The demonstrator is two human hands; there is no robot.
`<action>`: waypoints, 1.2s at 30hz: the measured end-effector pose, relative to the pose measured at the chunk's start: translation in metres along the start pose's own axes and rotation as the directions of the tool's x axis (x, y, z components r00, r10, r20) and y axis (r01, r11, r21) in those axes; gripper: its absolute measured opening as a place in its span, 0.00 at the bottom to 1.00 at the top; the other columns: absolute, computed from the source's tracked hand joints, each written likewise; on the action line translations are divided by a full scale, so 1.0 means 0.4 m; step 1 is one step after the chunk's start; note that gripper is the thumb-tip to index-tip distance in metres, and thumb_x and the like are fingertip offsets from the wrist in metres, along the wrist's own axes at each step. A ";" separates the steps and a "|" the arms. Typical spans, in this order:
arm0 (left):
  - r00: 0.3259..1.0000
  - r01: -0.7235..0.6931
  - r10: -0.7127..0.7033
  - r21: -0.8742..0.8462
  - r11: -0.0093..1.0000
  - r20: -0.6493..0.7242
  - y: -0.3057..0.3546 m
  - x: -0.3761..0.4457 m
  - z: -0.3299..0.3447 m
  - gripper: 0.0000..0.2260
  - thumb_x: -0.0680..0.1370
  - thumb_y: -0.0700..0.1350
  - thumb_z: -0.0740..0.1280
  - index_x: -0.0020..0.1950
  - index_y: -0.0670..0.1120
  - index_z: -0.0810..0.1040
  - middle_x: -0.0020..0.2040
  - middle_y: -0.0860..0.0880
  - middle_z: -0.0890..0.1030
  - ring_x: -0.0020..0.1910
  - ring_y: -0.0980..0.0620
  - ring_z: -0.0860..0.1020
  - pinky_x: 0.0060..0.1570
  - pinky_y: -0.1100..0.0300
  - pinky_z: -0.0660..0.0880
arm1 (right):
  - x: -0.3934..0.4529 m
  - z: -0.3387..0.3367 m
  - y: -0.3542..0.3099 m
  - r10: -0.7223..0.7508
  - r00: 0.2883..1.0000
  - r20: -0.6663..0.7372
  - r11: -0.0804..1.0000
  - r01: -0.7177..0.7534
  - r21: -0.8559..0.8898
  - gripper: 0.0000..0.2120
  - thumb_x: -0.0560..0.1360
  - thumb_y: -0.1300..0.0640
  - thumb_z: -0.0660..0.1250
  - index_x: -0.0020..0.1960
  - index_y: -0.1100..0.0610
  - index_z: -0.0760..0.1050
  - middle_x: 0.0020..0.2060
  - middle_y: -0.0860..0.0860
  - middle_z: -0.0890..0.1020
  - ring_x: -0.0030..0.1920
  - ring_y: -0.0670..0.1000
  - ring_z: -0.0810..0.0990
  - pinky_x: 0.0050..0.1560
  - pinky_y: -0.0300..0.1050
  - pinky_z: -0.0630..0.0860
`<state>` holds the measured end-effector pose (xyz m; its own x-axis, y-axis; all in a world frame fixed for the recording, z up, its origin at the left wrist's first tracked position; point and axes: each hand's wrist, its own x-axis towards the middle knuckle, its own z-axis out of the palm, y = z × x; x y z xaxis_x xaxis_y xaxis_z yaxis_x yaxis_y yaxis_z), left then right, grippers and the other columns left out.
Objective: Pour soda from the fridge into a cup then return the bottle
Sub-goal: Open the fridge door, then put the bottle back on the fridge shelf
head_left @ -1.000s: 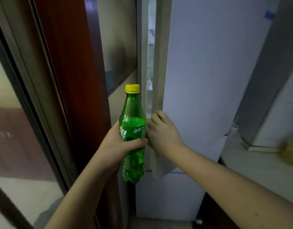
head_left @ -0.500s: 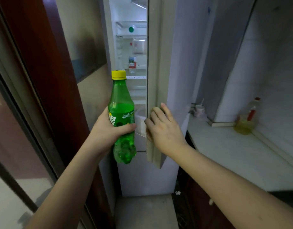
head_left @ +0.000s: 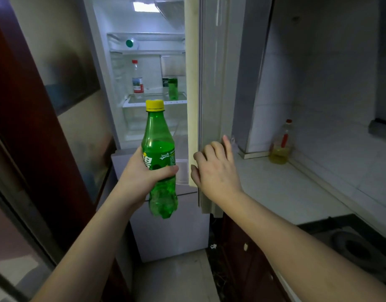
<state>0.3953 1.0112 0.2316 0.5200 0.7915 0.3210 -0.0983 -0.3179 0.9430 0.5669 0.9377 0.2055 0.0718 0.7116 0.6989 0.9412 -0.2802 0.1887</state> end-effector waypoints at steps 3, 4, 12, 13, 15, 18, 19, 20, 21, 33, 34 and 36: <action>1.000 0.006 -0.006 0.000 1.000 0.006 -0.003 0.006 0.016 0.23 0.61 0.42 0.77 0.53 0.47 0.75 0.40 0.51 0.82 0.41 0.52 0.82 0.41 0.57 0.77 | -0.005 0.000 0.003 0.017 1.000 0.006 1.000 -0.017 0.004 0.12 0.75 0.51 0.61 0.49 0.58 0.78 0.44 0.55 0.77 0.53 0.58 0.72 0.74 0.60 0.51; 1.000 0.008 -0.008 0.004 1.000 0.003 -0.006 0.010 0.017 0.23 0.60 0.42 0.77 0.53 0.47 0.75 0.40 0.51 0.82 0.40 0.52 0.81 0.40 0.57 0.77 | -0.005 0.002 0.001 0.010 1.000 0.006 1.000 -0.010 0.006 0.12 0.75 0.51 0.61 0.48 0.58 0.78 0.44 0.55 0.77 0.53 0.58 0.72 0.74 0.60 0.51; 0.999 0.018 -0.016 0.032 0.999 -0.049 -0.038 0.071 -0.036 0.22 0.65 0.37 0.80 0.53 0.51 0.76 0.39 0.54 0.82 0.41 0.55 0.82 0.43 0.54 0.77 | 0.073 0.072 -0.027 0.017 0.999 0.029 0.993 -0.021 0.116 0.13 0.74 0.50 0.62 0.51 0.58 0.78 0.45 0.55 0.77 0.53 0.58 0.74 0.69 0.55 0.61; 0.998 0.016 -0.015 0.029 0.999 -0.056 -0.042 0.084 -0.048 0.23 0.64 0.38 0.80 0.53 0.51 0.76 0.39 0.54 0.82 0.41 0.54 0.82 0.43 0.54 0.78 | 0.091 0.085 -0.032 0.024 0.999 0.029 0.992 -0.028 0.127 0.14 0.74 0.50 0.62 0.51 0.58 0.78 0.45 0.55 0.77 0.53 0.58 0.74 0.67 0.55 0.63; 0.997 0.013 -0.011 0.023 1.000 -0.083 -0.051 0.115 -0.073 0.23 0.61 0.42 0.79 0.53 0.52 0.76 0.40 0.55 0.82 0.42 0.54 0.82 0.44 0.53 0.78 | 0.130 0.109 -0.046 0.034 0.999 0.016 0.988 -0.036 0.148 0.14 0.73 0.49 0.62 0.51 0.58 0.78 0.45 0.55 0.78 0.51 0.58 0.74 0.62 0.53 0.66; 0.993 0.004 -0.002 0.015 1.000 -0.119 -0.070 0.174 -0.116 0.24 0.60 0.44 0.78 0.53 0.52 0.76 0.41 0.54 0.83 0.43 0.53 0.82 0.43 0.54 0.78 | 0.199 0.149 -0.068 0.046 0.999 -0.012 0.985 -0.043 0.165 0.15 0.72 0.49 0.63 0.52 0.57 0.78 0.46 0.54 0.79 0.49 0.57 0.74 0.55 0.51 0.67; 0.992 0.000 0.001 0.013 1.000 -0.129 -0.077 0.196 -0.132 0.24 0.60 0.43 0.78 0.54 0.52 0.76 0.42 0.53 0.83 0.43 0.53 0.82 0.44 0.53 0.78 | 0.224 0.163 -0.075 0.051 0.999 -0.008 0.984 -0.049 0.169 0.16 0.72 0.48 0.64 0.53 0.57 0.78 0.46 0.54 0.79 0.49 0.57 0.75 0.54 0.51 0.68; 0.990 -0.006 0.008 0.013 1.000 -0.138 -0.083 0.221 -0.148 0.24 0.60 0.43 0.78 0.54 0.53 0.76 0.44 0.52 0.84 0.44 0.52 0.83 0.45 0.52 0.79 | 0.251 0.178 -0.082 0.056 0.998 0.005 0.983 -0.056 0.177 0.17 0.72 0.48 0.64 0.55 0.57 0.77 0.47 0.54 0.79 0.49 0.57 0.75 0.53 0.52 0.69; 0.990 -0.014 0.017 0.018 1.000 -0.143 -0.087 0.246 -0.165 0.24 0.60 0.43 0.79 0.54 0.54 0.77 0.45 0.51 0.84 0.46 0.51 0.83 0.47 0.51 0.79 | 0.279 0.193 -0.089 0.059 0.998 0.021 0.981 -0.062 0.182 0.18 0.72 0.48 0.64 0.57 0.57 0.77 0.48 0.54 0.80 0.50 0.57 0.75 0.54 0.52 0.69; 0.978 -0.108 0.124 0.100 0.989 -0.168 -0.098 0.574 -0.347 0.23 0.63 0.43 0.80 0.53 0.56 0.76 0.45 0.52 0.83 0.46 0.51 0.83 0.51 0.46 0.80 | 0.611 0.329 -0.129 0.062 0.991 0.118 0.981 -0.082 0.176 0.22 0.77 0.45 0.59 0.68 0.54 0.69 0.59 0.52 0.75 0.61 0.55 0.71 0.61 0.50 0.64; 0.978 -0.115 0.128 0.089 0.989 -0.164 -0.097 0.603 -0.354 0.23 0.62 0.44 0.79 0.53 0.57 0.76 0.46 0.50 0.84 0.47 0.49 0.83 0.52 0.45 0.80 | 0.634 0.339 -0.129 0.066 0.991 0.118 0.981 -0.086 0.171 0.22 0.77 0.45 0.59 0.68 0.54 0.69 0.59 0.52 0.75 0.61 0.55 0.71 0.61 0.50 0.64; 0.976 -0.136 0.147 0.077 0.988 -0.160 -0.092 0.660 -0.360 0.23 0.62 0.45 0.78 0.53 0.57 0.77 0.47 0.49 0.84 0.49 0.47 0.83 0.53 0.43 0.79 | 0.680 0.361 -0.126 0.061 0.992 0.114 0.983 -0.080 0.167 0.22 0.78 0.45 0.58 0.68 0.54 0.68 0.60 0.52 0.75 0.61 0.55 0.71 0.60 0.49 0.64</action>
<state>0.4142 1.3072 0.2941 0.3574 0.8095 0.4658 -0.1025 -0.4617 0.8811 0.5869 1.2386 0.2864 0.1665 0.7618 0.6260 0.9743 -0.2249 0.0145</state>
